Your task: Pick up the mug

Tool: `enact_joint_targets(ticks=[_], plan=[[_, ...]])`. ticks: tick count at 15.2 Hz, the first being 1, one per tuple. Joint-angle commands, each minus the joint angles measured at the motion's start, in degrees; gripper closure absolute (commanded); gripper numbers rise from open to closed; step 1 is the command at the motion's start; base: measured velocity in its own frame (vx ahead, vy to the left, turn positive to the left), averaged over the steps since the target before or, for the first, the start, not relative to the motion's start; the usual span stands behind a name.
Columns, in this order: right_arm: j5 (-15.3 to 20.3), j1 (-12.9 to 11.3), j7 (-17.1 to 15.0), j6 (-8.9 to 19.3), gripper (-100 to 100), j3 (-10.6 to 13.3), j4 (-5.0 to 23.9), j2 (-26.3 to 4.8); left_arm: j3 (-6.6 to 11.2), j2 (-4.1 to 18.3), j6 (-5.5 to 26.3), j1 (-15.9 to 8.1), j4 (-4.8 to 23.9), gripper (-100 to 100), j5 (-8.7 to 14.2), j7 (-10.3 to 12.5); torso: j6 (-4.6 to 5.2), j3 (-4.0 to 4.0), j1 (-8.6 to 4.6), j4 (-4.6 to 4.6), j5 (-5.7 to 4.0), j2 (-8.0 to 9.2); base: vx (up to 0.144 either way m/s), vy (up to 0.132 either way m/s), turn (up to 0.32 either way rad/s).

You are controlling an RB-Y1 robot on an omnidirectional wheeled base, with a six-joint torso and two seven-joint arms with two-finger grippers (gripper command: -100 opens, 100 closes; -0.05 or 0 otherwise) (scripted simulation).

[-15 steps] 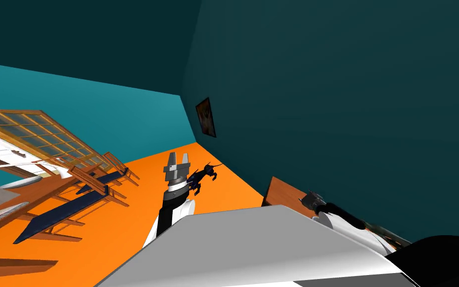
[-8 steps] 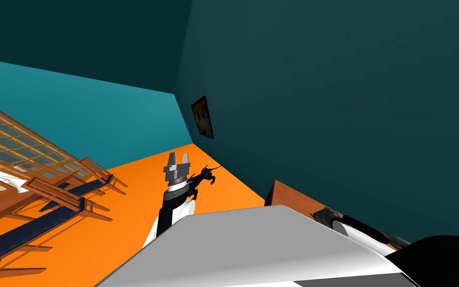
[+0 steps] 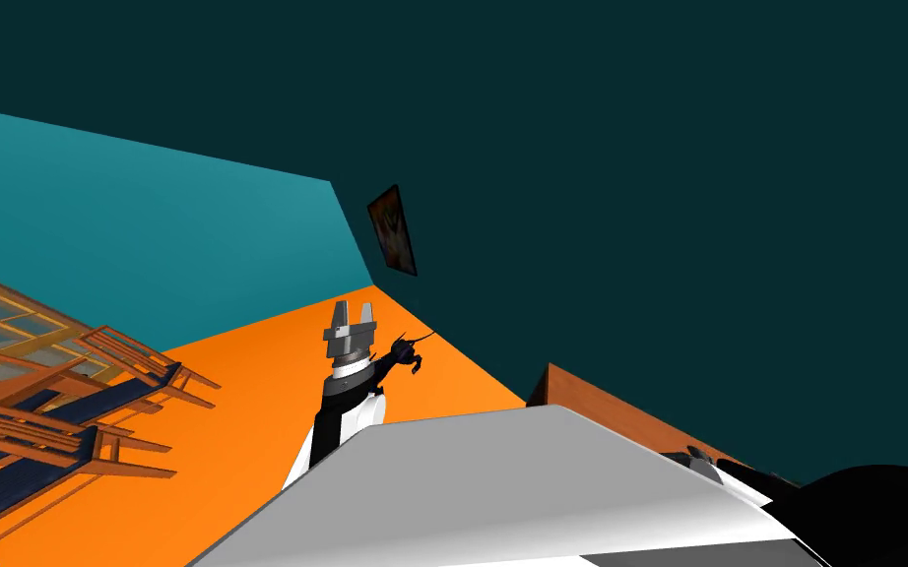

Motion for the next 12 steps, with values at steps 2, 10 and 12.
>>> enact_joint_targets(ticks=[2,10,12], plan=[[-1.5,0.2,-2.6,3.7,-100,-2.1,2.4,-0.3,0.00,0.0,0.0,0.0,0.0,0,0.0,0.0,-0.02,0.05,0.00,0.02,0.00,0.10,0.097,-0.003,-0.063],[-4.6,0.2,-7.1,10.0,-100,-5.9,8.1,-0.8,0.00,0.0,0.0,0.0,0.0,0,0.0,0.0,-0.01,-0.06,-0.11,-0.02,-0.03,-0.11,0.146,-0.013,-0.091],[-5.5,0.3,-8.4,11.7,-100,-7.0,9.8,-0.8,0.00,0.0,0.0,0.0,0.0,0,0.0,0.0,-0.01,0.06,-0.13,0.02,-0.03,0.10,0.090,-0.025,-0.068]])
